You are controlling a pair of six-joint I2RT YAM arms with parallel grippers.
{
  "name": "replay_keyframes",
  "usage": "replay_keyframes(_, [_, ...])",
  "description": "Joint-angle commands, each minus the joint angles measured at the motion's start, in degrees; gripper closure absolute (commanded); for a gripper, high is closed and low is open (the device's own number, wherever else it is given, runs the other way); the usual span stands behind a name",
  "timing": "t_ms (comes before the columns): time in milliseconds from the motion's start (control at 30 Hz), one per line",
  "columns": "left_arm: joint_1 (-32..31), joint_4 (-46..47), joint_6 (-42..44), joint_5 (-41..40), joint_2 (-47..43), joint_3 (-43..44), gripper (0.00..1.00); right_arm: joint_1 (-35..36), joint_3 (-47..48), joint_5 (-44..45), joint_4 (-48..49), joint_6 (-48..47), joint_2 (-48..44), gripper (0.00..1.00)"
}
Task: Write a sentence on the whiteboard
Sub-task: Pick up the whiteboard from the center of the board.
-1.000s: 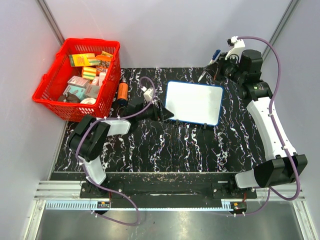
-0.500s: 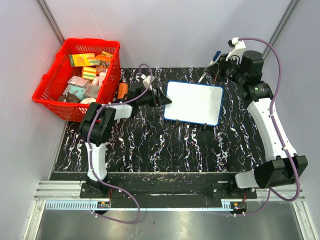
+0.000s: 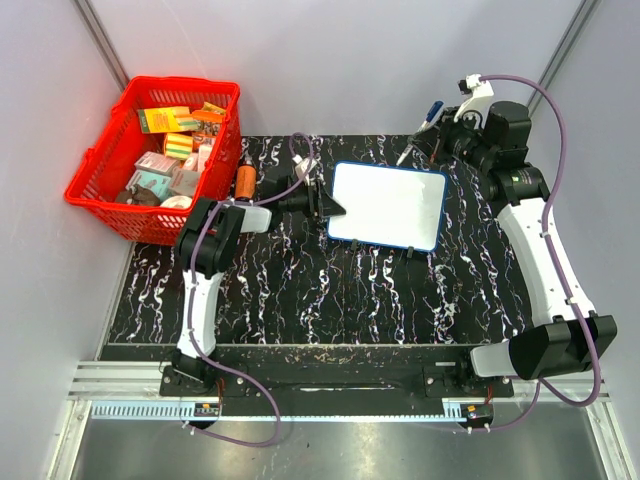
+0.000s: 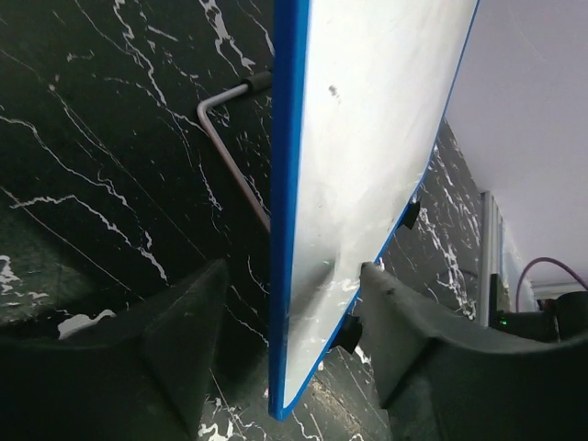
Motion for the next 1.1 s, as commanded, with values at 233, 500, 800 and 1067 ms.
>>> replay_keyframes(233, [0.5,3.0,-0.2,5.8,0.1,-0.5,1.00,-0.6,-0.2,-1.7,2.2,0.3,-2.2,1.00])
replay_keyframes(500, [0.7,1.9,4.6,3.8,-4.9,-9.6,1.00,-0.6,-0.4,-2.1,2.6,0.6,-1.9,1.00])
replay_keyframes(800, [0.6,5.8,5.8,3.1,-7.4,-18.9,1.00,-0.8,-1.0,-2.7,3.0,0.9,-1.7,1.00])
replay_keyframes(1067, [0.8,6.2,8.0,2.1,-10.3,-24.5,1.00,-0.8,-1.5,-3.9,3.7,1.6,-1.2,1.00])
